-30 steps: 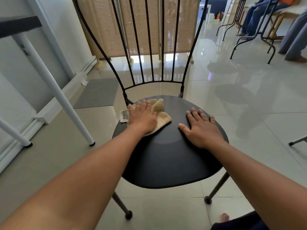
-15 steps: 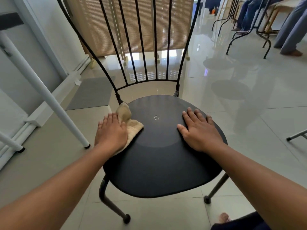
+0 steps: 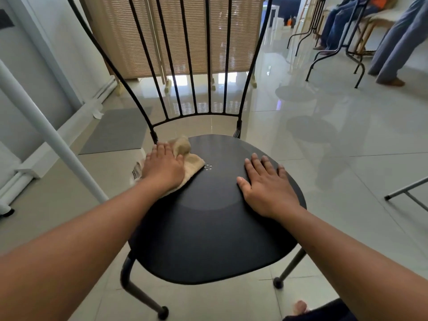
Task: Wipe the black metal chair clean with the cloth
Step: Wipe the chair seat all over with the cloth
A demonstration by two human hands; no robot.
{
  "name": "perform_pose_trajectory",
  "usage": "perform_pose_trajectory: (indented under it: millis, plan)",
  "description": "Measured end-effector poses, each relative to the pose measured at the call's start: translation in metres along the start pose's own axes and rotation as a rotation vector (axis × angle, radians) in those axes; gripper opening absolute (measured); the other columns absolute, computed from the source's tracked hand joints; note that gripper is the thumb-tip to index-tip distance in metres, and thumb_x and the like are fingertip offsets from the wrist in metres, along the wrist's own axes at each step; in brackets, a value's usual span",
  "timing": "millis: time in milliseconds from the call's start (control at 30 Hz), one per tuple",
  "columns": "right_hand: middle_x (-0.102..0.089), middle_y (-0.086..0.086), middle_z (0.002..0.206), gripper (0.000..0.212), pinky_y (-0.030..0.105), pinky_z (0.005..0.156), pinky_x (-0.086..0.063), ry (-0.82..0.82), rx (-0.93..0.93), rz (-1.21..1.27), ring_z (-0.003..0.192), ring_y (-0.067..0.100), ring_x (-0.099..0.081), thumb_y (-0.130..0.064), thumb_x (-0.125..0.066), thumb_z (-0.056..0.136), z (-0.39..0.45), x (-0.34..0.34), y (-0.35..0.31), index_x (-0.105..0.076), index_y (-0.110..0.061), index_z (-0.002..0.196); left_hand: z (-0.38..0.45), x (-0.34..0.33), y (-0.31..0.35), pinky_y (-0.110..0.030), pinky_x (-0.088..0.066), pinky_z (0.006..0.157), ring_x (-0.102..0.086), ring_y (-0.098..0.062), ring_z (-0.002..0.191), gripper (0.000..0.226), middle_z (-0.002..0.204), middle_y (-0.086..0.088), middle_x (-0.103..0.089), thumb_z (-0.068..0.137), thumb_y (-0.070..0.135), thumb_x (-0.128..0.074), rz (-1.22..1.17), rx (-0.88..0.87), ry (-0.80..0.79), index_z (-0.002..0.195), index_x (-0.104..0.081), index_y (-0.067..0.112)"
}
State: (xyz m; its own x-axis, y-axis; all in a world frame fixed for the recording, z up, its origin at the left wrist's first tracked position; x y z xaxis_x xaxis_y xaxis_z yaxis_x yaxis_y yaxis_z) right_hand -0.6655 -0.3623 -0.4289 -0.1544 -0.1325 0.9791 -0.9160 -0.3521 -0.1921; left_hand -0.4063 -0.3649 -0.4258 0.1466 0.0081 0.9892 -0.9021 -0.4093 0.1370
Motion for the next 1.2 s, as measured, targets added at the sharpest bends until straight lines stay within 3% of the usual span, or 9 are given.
perform_pose_trajectory:
  millis: [167, 333, 500, 667, 800, 1000, 1200]
  plan:
    - [0.013, -0.008, 0.165, 0.063, 0.045, 0.121, 0.011, -0.013, 0.015, 0.027, 0.151, 0.013, 0.016, -0.052, -0.013, 0.102, -0.001, 0.003, 0.001, 0.001, -0.027, 0.158, 0.036, -0.001, 0.058, -0.042, -0.003, 0.123, -0.002, -0.026, 0.152, 0.065, 0.165, -0.012, -0.001, 0.103, 0.043, -0.016, -0.018, -0.130, -0.005, 0.157, -0.007, 0.007]
    - [0.013, -0.008, 0.165, 0.060, 0.043, 0.122, 0.010, -0.017, 0.024, 0.034, 0.150, 0.012, 0.016, -0.049, -0.013, 0.104, -0.001, 0.003, 0.003, 0.002, -0.028, 0.158, -0.013, -0.013, 0.070, -0.036, 0.004, 0.123, 0.009, -0.016, 0.152, 0.063, 0.165, -0.003, 0.009, 0.104, 0.045, -0.012, -0.037, -0.306, -0.048, 0.157, 0.002, 0.013]
    - [0.014, -0.009, 0.164, 0.061, 0.044, 0.122, 0.010, -0.014, 0.018, 0.023, 0.150, 0.012, 0.016, -0.050, -0.014, 0.103, -0.001, 0.002, 0.002, 0.003, -0.028, 0.158, -0.013, -0.011, 0.012, -0.037, 0.002, 0.123, 0.006, -0.016, 0.152, 0.063, 0.166, -0.003, 0.006, 0.103, 0.044, -0.012, -0.020, -0.153, -0.002, 0.158, -0.001, 0.013]
    - [0.012, -0.008, 0.165, 0.061, 0.044, 0.122, 0.009, -0.007, 0.005, 0.024, 0.151, 0.013, 0.015, -0.049, -0.014, 0.103, -0.001, 0.002, 0.000, 0.002, -0.028, 0.158, 0.029, 0.003, -0.003, -0.041, -0.009, 0.123, -0.010, -0.027, 0.151, 0.064, 0.165, -0.012, -0.008, 0.103, 0.042, -0.016, -0.016, 0.013, -0.001, 0.156, -0.011, 0.006]
    - [0.011, -0.009, 0.165, 0.061, 0.044, 0.122, 0.008, -0.011, 0.005, 0.021, 0.151, 0.012, 0.014, -0.049, -0.015, 0.103, 0.002, 0.002, 0.002, 0.001, -0.028, 0.158, 0.022, 0.001, 0.028, -0.042, -0.002, 0.123, 0.000, -0.025, 0.152, 0.065, 0.165, -0.011, 0.001, 0.103, 0.042, -0.012, 0.001, -0.042, 0.001, 0.157, -0.004, 0.007]
    - [0.011, -0.010, 0.165, 0.061, 0.044, 0.122, 0.006, -0.010, 0.006, 0.005, 0.151, 0.012, 0.012, -0.049, -0.015, 0.103, 0.002, 0.002, 0.002, 0.000, -0.028, 0.158, -0.074, -0.010, 0.032, -0.034, 0.007, 0.122, 0.013, -0.013, 0.151, 0.061, 0.165, 0.002, 0.013, 0.104, 0.044, -0.011, -0.039, -0.277, -0.049, 0.157, 0.004, 0.017]
    - [0.009, -0.008, 0.165, 0.061, 0.045, 0.122, 0.004, -0.005, -0.010, -0.008, 0.152, 0.013, 0.010, -0.049, -0.015, 0.103, 0.001, 0.001, 0.001, -0.002, -0.027, 0.158, -0.102, 0.002, -0.043, -0.031, 0.009, 0.121, 0.012, -0.009, 0.150, 0.061, 0.165, 0.005, 0.012, 0.104, 0.045, -0.012, -0.018, -0.099, -0.027, 0.157, 0.004, 0.020]
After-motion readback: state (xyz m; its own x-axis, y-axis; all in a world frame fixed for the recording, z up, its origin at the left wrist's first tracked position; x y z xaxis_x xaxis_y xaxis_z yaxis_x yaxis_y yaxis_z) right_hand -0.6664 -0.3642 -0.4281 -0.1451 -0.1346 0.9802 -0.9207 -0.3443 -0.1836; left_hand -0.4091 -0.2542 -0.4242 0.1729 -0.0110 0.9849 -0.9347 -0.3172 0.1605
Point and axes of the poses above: each hand's wrist, its own z-axis towards the middle knuckle, its own x-axis out of the back of the hand, y = z × x, the point moved 3 cm from there along z, towards the middle knuckle
